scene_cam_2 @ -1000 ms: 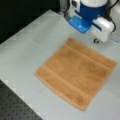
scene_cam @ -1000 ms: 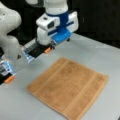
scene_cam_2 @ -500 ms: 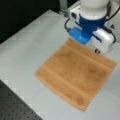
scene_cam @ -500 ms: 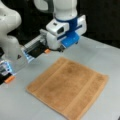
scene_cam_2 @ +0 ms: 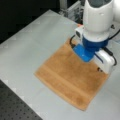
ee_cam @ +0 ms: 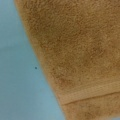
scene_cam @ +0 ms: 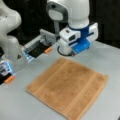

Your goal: Folding a towel twice

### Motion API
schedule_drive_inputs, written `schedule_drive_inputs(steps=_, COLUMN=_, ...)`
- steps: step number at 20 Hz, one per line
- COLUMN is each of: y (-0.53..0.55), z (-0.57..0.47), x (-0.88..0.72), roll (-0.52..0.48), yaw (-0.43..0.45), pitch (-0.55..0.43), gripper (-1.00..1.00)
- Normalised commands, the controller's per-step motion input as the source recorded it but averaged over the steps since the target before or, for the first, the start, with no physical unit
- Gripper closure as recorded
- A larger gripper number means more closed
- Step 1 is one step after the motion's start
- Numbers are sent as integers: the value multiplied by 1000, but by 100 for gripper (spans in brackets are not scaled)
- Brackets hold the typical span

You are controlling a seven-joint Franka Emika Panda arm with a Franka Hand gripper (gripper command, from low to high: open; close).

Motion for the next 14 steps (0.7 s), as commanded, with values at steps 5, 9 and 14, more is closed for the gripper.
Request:
schedule_drive_inputs(steps=5, y=263, z=-11, x=494, roll=-335, yaw=-66, pitch=113, gripper=-100)
schedule_drive_inputs(steps=9, y=289, z=-67, x=570, roll=-250, yaw=-100, pitch=68, gripper=-100)
schedule_drive_inputs(steps=14, y=256, z=19, x=477, roll=-246, yaw=-52, pitch=111, gripper=-100)
